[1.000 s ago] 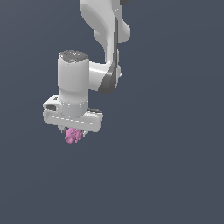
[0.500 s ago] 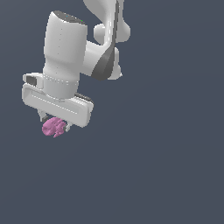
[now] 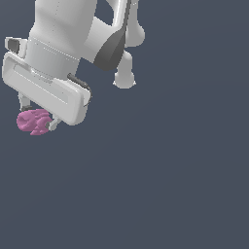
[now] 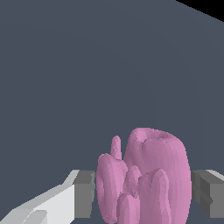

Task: Pick up the object and move it to a goal position.

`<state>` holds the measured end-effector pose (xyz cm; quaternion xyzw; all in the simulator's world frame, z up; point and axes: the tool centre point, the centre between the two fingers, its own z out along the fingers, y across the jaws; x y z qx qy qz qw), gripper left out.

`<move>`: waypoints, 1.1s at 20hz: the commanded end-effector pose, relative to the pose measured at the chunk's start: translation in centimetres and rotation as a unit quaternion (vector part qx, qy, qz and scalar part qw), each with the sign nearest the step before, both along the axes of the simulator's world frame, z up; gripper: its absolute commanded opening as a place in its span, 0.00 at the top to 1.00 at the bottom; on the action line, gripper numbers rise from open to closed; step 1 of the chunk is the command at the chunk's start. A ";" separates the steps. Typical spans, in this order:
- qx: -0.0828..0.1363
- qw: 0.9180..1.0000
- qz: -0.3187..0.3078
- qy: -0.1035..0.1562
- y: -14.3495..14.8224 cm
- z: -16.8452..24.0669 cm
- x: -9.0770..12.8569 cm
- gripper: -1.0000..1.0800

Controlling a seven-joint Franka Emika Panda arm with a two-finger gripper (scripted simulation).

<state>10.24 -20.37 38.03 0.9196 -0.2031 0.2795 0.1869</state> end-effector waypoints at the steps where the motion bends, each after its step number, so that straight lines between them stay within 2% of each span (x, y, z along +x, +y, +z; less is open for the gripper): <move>1: -0.009 1.000 -0.020 -0.017 -0.4 2.1 -0.2 1.00; 11: -0.038 0.994 -0.079 -0.069 -1.3 8.5 -1.6 1.00; 22: -0.049 0.990 -0.101 -0.087 -1.4 10.9 -2.2 1.00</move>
